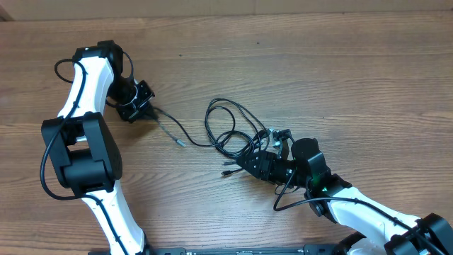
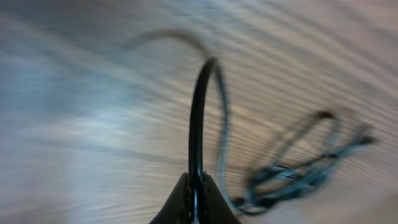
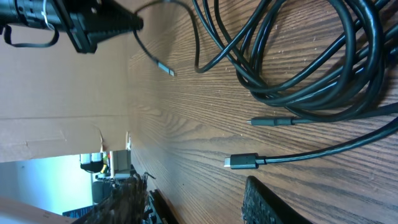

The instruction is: Untangle cables

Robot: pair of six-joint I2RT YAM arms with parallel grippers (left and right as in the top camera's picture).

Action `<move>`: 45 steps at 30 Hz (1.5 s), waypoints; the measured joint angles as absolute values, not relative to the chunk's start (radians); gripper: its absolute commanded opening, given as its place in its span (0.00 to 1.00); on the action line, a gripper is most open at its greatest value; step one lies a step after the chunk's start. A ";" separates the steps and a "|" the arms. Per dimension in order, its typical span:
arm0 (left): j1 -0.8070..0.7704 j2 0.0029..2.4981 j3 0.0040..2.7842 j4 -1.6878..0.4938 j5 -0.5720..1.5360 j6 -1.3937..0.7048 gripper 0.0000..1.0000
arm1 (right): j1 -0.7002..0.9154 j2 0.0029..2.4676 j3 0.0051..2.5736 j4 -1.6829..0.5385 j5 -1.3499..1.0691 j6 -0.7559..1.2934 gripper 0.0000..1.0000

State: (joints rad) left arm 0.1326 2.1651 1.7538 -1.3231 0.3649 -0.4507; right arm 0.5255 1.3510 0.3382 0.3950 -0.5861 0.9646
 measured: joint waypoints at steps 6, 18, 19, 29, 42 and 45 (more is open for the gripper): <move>0.131 2.165 1.755 -1.409 0.122 -0.500 0.17 | 0.525 1.351 0.338 0.394 -0.586 0.966 0.63; 0.131 2.165 1.755 -1.456 -0.056 -0.529 1.00 | 0.525 1.351 0.338 0.392 -0.583 0.965 0.92; 0.131 2.165 1.755 -1.460 -0.058 -0.529 1.00 | 0.525 1.351 0.338 0.393 -0.583 0.964 0.92; 0.065 2.165 1.755 -1.470 -0.053 -0.395 1.00 | 0.525 1.351 0.338 0.392 -0.568 0.965 0.98; -0.318 2.165 1.755 -1.474 -0.037 -0.072 1.00 | 0.521 1.351 0.338 0.390 -0.541 0.964 1.00; -0.379 2.165 1.755 -1.480 -0.034 -0.033 1.00 | 0.477 1.351 0.338 0.381 -0.550 0.965 1.00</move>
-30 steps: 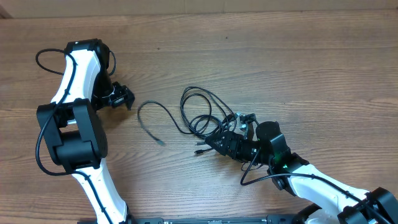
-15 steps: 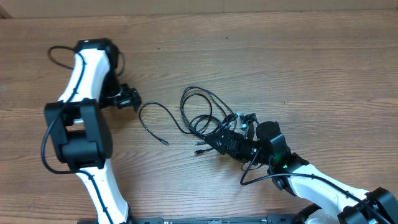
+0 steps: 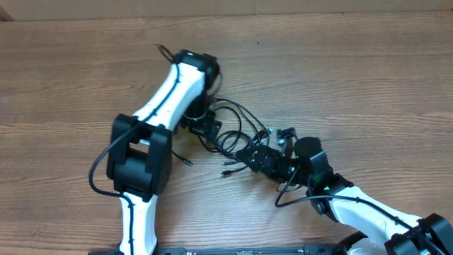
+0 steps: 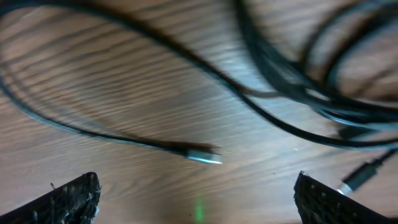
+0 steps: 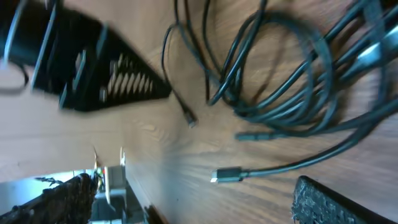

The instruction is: Untangle cables

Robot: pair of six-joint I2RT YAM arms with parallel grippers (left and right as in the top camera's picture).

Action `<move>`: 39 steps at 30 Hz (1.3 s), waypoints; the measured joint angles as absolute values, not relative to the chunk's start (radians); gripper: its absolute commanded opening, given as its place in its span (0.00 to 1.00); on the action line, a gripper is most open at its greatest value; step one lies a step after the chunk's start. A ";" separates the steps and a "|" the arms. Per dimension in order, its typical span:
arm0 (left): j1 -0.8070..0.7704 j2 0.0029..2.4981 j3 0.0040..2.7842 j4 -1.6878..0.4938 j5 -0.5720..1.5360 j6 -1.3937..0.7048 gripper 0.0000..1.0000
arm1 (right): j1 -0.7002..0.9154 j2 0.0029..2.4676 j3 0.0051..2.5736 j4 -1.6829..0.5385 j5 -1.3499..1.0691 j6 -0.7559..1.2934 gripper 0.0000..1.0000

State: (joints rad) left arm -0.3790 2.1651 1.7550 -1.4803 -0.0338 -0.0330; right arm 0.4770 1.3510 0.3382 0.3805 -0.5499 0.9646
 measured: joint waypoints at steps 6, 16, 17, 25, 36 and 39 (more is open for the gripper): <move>-0.441 2.165 1.755 -1.489 -0.035 0.024 1.00 | 0.345 1.351 0.338 0.381 -0.610 0.965 1.00; -0.485 2.137 1.755 -1.387 -0.035 0.013 1.00 | 0.161 1.351 0.338 0.374 -0.780 0.926 1.00; -0.486 2.128 1.755 -1.367 -0.035 -0.008 1.00 | 0.159 1.351 0.338 0.374 -0.788 0.921 1.00; -0.490 2.108 1.756 -1.322 -0.035 -0.347 0.99 | 0.159 1.351 0.338 0.374 -0.824 0.907 1.00; -0.497 2.108 1.701 -1.329 -0.036 -0.692 1.00 | 0.159 1.351 0.338 0.374 -0.842 0.896 1.00; -0.511 2.108 1.697 -1.343 -0.054 -0.777 0.99 | 0.159 1.351 0.338 0.374 -0.843 0.891 1.00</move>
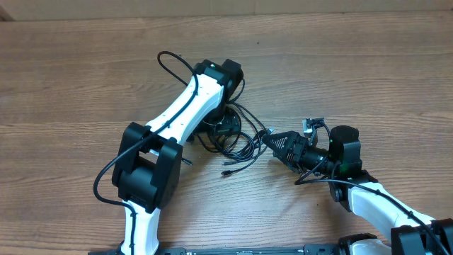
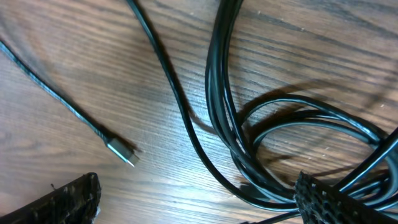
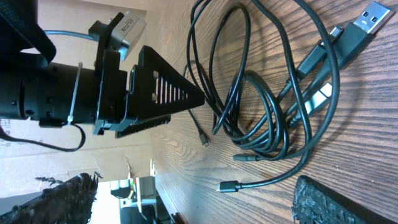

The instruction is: Untangle cables

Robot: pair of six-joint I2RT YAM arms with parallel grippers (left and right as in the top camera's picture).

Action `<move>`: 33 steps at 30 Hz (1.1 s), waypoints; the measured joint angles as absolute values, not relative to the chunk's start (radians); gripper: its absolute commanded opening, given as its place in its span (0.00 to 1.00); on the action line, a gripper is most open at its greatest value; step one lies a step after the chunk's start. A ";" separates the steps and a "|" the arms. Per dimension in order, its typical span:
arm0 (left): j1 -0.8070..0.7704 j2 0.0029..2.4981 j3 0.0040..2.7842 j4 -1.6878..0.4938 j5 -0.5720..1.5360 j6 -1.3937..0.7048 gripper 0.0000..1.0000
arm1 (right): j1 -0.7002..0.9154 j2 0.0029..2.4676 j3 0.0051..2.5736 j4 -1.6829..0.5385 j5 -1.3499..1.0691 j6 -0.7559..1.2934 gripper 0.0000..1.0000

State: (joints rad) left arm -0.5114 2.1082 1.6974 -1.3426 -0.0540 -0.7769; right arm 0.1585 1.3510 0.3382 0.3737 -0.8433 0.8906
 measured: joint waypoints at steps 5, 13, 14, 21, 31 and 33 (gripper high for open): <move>-0.578 2.108 1.697 -1.333 -0.076 -0.847 1.00 | 0.159 1.351 0.338 0.341 -0.849 0.867 1.00; -0.662 2.108 1.697 -1.331 -0.111 -0.937 1.00 | 0.159 1.351 0.338 0.328 -0.849 0.848 1.00; -0.663 2.108 1.697 -1.331 -0.114 -0.949 1.00 | 0.159 1.351 0.338 0.328 -0.850 0.847 1.00; -0.661 2.107 1.678 -1.288 -0.158 -0.997 1.00 | 0.159 1.351 0.338 0.327 -0.850 0.841 1.00; -0.661 2.107 1.571 -1.240 -0.162 -1.040 0.99 | 0.159 1.351 0.338 0.327 -0.850 0.840 1.00; -0.661 2.107 1.565 -1.231 -0.162 -1.045 0.99 | 0.159 1.351 0.338 0.327 -0.850 0.839 1.00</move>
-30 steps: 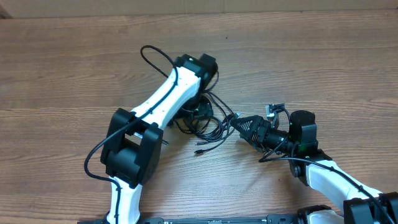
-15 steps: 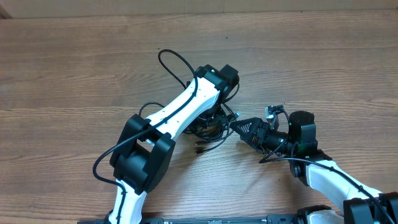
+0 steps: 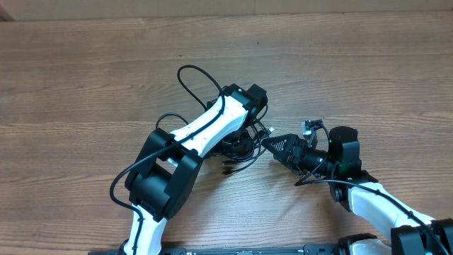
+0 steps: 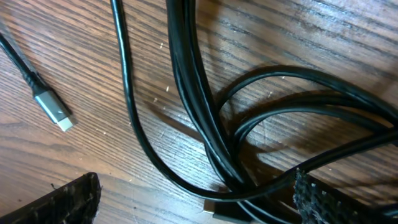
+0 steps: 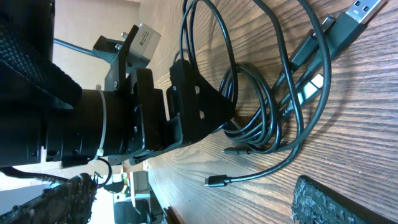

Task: Untangle cables
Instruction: 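Lower the left gripper onto the cable pile beside the right gripper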

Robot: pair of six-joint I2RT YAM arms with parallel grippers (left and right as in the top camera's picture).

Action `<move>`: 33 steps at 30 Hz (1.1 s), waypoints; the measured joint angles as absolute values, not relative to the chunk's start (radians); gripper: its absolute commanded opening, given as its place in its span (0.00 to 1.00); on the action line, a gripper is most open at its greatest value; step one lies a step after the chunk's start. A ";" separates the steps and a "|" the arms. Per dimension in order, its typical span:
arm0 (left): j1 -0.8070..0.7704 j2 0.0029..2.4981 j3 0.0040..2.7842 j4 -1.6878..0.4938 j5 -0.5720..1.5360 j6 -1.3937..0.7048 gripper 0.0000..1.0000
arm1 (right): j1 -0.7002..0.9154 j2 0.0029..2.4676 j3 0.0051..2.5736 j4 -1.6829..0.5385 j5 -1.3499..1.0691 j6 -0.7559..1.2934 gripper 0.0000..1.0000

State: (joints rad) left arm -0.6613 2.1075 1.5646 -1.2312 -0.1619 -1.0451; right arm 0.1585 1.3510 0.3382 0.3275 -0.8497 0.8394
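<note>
A tangle of thin black cables (image 3: 233, 152) lies mid-table, mostly hidden under my left arm. My left gripper (image 3: 245, 142) hangs open just above it. In the left wrist view its jaws straddle the crossing black strands (image 4: 199, 118), with a silver-tipped plug (image 4: 55, 111) at the upper left and the left gripper (image 4: 196, 202) holding nothing. My right gripper (image 3: 273, 144) stands open at the tangle's right edge, pointing left. The right wrist view shows the cable loops (image 5: 264, 93), a USB plug (image 5: 364, 12), a small black plug (image 5: 216, 182) and the empty right gripper (image 5: 199, 205).
The wooden table (image 3: 85, 85) carries nothing else. A loose plug end (image 3: 228, 171) pokes out below the tangle. The two gripper heads sit very near each other over the cables. Beyond the table edge (image 5: 161, 205), the right wrist view shows room clutter.
My left gripper has moved right and closer over the middle of the tangle, still open. The silver plug now shows further left in its view. The right arm has not moved.
My left gripper was shut on a cable at the far left, drawn out from the tangle, with my right gripper low at the tangle. Then the left was open beside the tangle, the cable end lying free. Then the right had drawn back rightward; the left now hovers over the tangle.
</note>
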 measured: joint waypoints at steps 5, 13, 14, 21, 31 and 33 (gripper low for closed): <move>-0.662 2.107 1.561 -1.228 -0.162 -1.048 1.00 | 0.159 1.351 0.338 0.327 -0.849 0.838 1.00; -0.662 2.107 1.558 -1.216 -0.200 -1.048 1.00 | 0.159 1.351 0.338 0.328 -0.849 0.837 1.00; -0.662 2.107 1.555 -1.214 -0.216 -1.048 1.00 | 0.159 1.351 0.338 0.327 -0.850 0.838 1.00; -0.661 2.107 1.509 -1.200 -0.298 -1.071 0.97 | 0.159 1.351 0.338 0.327 -0.849 0.838 1.00; -0.642 2.107 1.489 -1.195 -0.334 -1.130 0.71 | 0.159 1.351 0.338 0.327 -0.850 0.837 1.00; -0.640 2.107 1.485 -1.184 -0.336 -1.135 0.63 | 0.159 1.351 0.338 0.327 -0.850 0.838 1.00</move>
State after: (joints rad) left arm -0.6395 2.1075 1.4853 -1.1835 -0.3363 -1.1355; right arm 0.1585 1.3510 0.3382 0.3275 -0.8497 0.8375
